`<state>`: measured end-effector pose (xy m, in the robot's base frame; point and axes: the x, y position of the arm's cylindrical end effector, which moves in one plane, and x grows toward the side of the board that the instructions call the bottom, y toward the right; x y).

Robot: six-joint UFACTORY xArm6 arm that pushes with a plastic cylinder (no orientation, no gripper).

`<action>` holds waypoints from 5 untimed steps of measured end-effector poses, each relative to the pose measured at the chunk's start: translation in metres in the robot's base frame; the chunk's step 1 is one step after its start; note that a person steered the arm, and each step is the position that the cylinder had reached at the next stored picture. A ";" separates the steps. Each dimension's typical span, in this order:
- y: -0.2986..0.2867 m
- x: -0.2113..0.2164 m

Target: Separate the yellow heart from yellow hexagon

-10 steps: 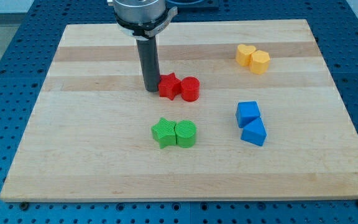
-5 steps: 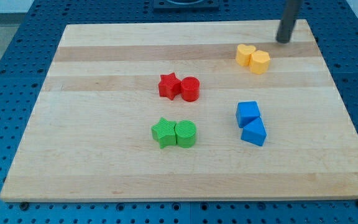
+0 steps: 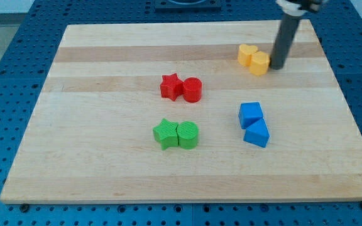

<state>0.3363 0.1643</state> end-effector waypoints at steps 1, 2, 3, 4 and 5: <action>-0.042 -0.016; -0.086 -0.032; -0.139 -0.040; -0.164 -0.040; -0.088 -0.040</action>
